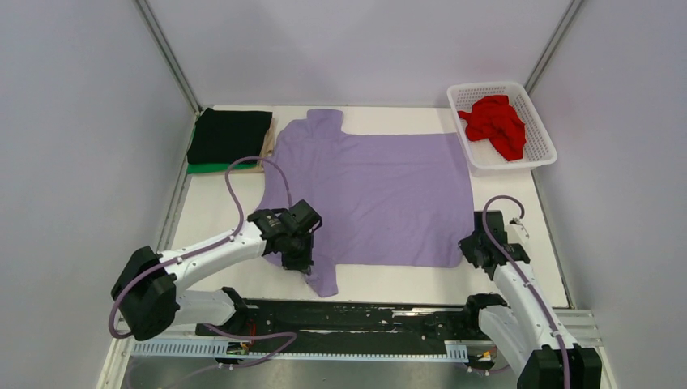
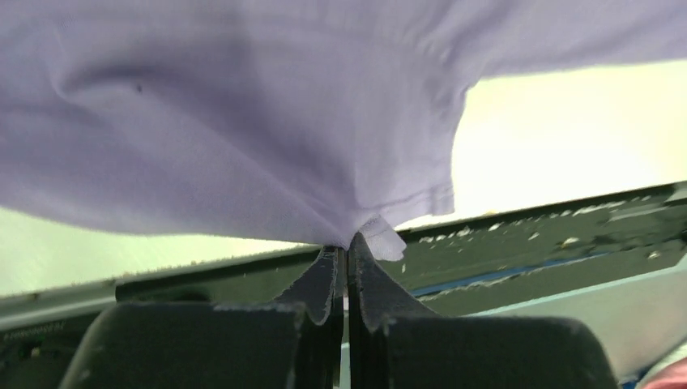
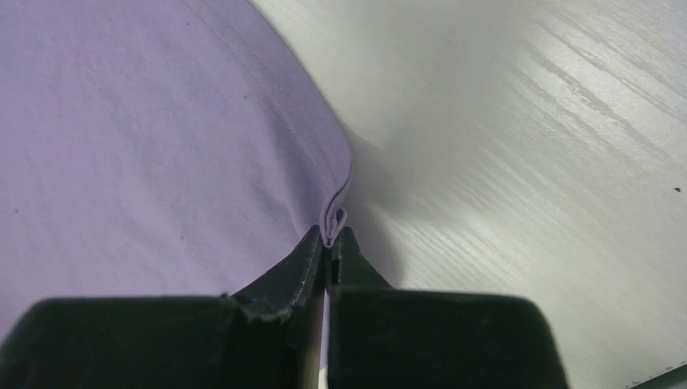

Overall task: Fold and stack the t-shirts
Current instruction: Fold the flattened tshirt in 1/3 of the way

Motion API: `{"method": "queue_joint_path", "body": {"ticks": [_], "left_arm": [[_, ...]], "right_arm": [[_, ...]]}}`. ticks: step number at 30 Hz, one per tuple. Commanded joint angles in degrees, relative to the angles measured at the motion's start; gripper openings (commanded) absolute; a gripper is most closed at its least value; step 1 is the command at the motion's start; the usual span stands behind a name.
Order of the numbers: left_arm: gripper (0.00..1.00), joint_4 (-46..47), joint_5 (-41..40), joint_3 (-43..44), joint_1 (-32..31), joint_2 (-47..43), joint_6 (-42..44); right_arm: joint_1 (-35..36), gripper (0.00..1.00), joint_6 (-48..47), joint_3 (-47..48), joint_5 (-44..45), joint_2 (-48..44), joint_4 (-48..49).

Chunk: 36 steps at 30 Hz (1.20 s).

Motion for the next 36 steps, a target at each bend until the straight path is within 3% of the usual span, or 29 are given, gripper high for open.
{"method": "queue_joint_path", "body": {"ticks": [1, 7, 15, 36], "left_arm": [[0.00, 5.6, 0.3, 6.0, 4.7, 1.8, 7.7], [0.00, 10.3, 0.1, 12.2, 14.9, 5.1, 11.1], [0.00, 11.0, -1.3, 23.0, 23.9, 11.6, 15.2], [0.00, 17.0, -0.2, 32.2, 34.0, 17.9, 24.2]], "right_arm": [[-0.2, 0.02, -2.2, 3.7, -2.6, 1.4, 4.7], [-0.1, 0.02, -3.9, 8.8, -2.6, 6.5, 7.5], [-0.2, 0.02, -10.2, 17.6, -2.5, 18.3, 8.5], [-2.7, 0.00, -17.2, 31.2, -0.3, 31.2, 7.0]]}}
